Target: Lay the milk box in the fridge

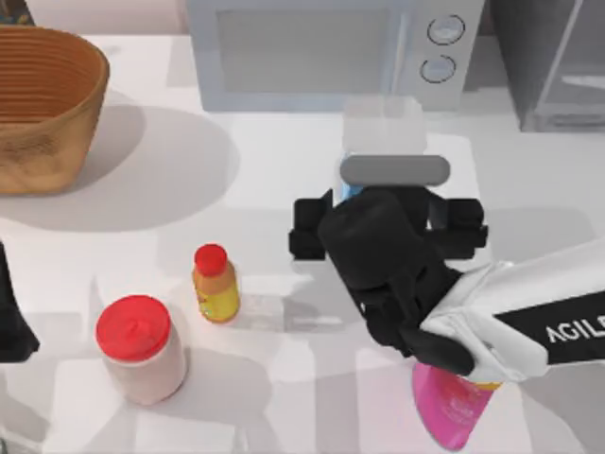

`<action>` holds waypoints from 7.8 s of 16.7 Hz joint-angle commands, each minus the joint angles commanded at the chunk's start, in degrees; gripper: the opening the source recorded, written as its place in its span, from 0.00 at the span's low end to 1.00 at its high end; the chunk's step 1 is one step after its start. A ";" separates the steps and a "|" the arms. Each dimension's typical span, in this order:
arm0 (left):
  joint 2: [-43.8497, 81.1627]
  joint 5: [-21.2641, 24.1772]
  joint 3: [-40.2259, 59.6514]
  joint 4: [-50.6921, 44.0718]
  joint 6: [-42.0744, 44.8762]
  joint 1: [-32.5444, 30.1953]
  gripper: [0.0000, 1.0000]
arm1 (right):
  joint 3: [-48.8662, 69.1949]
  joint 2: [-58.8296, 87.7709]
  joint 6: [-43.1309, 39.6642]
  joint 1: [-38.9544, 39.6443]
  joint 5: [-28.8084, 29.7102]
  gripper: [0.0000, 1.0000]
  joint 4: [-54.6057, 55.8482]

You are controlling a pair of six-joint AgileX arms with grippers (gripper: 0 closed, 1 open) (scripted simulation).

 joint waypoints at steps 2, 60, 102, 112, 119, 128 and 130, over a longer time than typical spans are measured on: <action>0.00 0.00 0.00 0.00 0.00 0.00 1.00 | -0.04 -0.14 -0.06 -0.08 -0.12 1.00 -0.09; 0.00 0.00 0.00 0.00 0.00 0.00 1.00 | 22.58 -9.06 -3.92 -5.34 -4.75 0.00 -28.45; 0.00 0.00 0.00 0.00 0.00 0.00 1.00 | -38.92 -93.99 -24.93 -51.92 -48.33 0.00 -13.79; 0.00 0.00 0.00 0.00 0.00 0.00 1.00 | -15.31 -27.76 -25.68 -61.11 -54.61 0.00 21.66; 0.00 0.00 0.00 0.00 0.00 0.00 1.00 | -0.10 6.06 -25.02 -64.21 -58.25 0.00 39.20; 0.00 0.00 0.00 0.00 0.00 0.00 1.00 | 5.06 12.93 -24.13 -64.35 -59.53 0.00 43.40; 0.00 0.00 0.00 0.00 0.00 0.00 1.00 | 5.84 13.42 -24.24 -64.30 -59.43 0.00 42.89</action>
